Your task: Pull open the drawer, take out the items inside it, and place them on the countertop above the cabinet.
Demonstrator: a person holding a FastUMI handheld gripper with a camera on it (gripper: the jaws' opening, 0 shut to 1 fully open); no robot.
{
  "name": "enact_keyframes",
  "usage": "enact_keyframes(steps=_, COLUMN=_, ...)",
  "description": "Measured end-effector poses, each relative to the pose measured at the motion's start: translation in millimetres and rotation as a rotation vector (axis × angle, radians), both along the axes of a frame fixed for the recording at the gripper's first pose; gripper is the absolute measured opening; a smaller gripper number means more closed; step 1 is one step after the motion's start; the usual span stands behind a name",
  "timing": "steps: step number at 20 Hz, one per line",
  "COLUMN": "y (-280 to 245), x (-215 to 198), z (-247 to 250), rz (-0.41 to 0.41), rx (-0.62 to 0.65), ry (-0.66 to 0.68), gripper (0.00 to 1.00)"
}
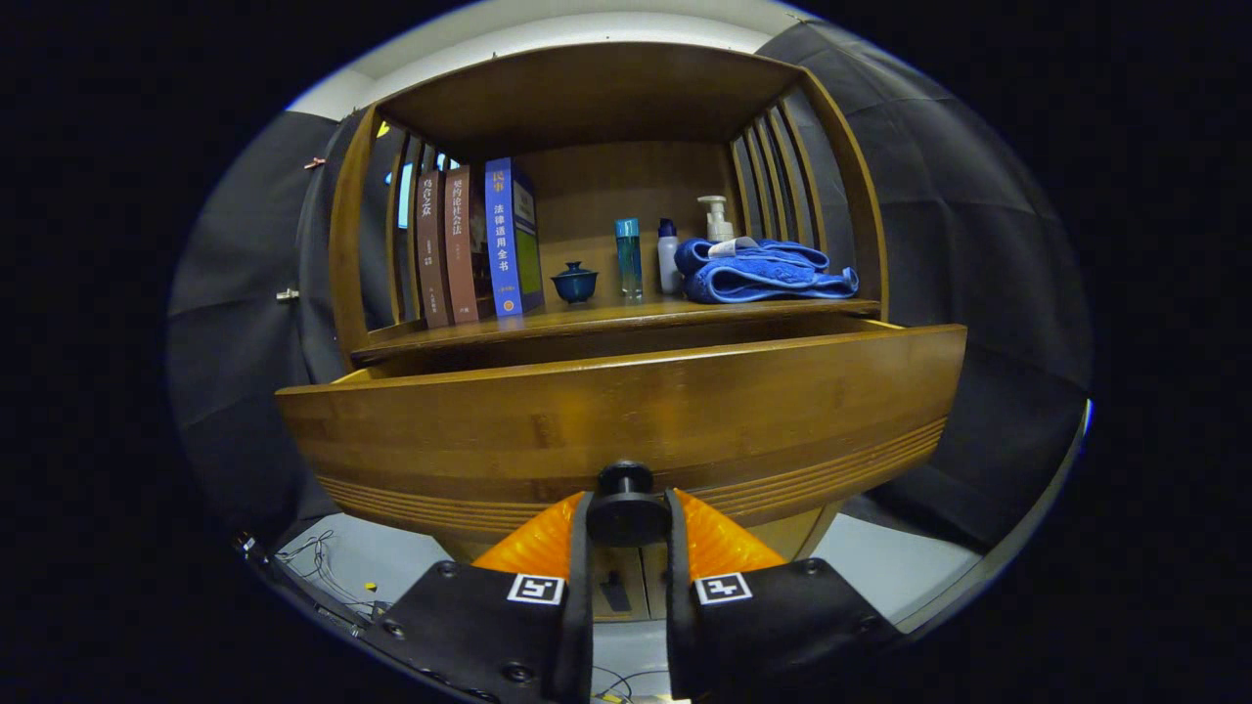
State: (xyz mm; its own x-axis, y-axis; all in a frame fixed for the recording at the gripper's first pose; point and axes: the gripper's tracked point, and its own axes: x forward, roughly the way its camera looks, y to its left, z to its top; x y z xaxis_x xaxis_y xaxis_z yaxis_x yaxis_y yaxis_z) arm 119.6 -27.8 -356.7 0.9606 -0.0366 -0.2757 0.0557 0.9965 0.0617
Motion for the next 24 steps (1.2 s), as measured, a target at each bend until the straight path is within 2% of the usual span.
enact_keyframes(steps=4, y=0.8, x=-29.5, z=0.3, rz=-0.015, rx=0.024, ry=-0.009, gripper=0.34)
enact_keyframes(steps=7, y=0.9, x=-48.1, z=-4.7, rz=-0.007, rx=-0.010, ry=0.004, gripper=0.34)
enact_keyframes(steps=14, y=2.4, x=-56.2, z=-5.5, rz=0.011, rx=-0.030, ry=0.003, gripper=0.34)
enact_keyframes(steps=15, y=4.5, x=-58.0, z=-4.5, rz=0.029, rx=-0.035, ry=0.008, gripper=0.38)
enact_keyframes(steps=20, y=10.0, x=-66.5, z=0.9, rz=0.050, rx=-0.050, ry=-0.002, gripper=0.88)
enact_keyframes(steps=24, y=2.6, x=-67.8, z=43.7, rz=0.019, rx=-0.018, ry=-0.059, gripper=1.00)
